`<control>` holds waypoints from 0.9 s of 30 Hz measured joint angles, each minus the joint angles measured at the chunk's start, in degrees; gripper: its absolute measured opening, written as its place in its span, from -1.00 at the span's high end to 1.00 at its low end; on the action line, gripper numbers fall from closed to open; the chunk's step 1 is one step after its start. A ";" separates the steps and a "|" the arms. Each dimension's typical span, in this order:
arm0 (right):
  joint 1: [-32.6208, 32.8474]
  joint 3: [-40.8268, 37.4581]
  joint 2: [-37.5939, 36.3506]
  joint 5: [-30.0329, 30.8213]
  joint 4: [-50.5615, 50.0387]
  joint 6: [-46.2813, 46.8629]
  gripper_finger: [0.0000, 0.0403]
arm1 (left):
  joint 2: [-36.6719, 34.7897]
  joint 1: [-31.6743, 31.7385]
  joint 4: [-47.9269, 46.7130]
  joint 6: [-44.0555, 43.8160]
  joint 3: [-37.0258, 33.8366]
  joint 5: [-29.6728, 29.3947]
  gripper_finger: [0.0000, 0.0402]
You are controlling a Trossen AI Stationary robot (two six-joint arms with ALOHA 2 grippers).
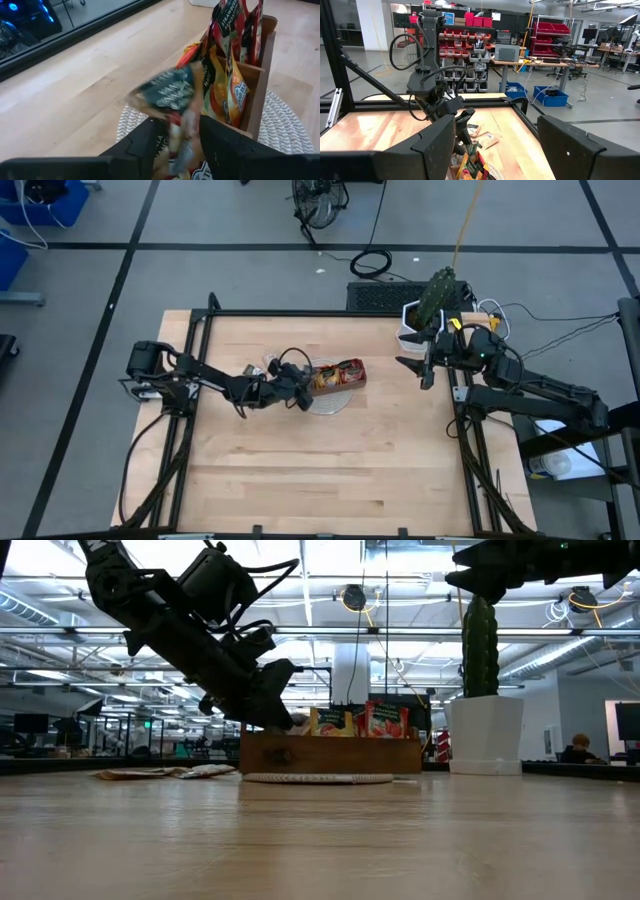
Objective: Pick & Place Tea
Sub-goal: Put the tan gold tea bag into the left section of the wood organizer
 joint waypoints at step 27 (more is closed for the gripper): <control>0.01 0.00 0.00 -0.16 -1.02 0.02 -0.29 | -14.12 1.48 -9.90 20.90 1.27 -0.79 0.23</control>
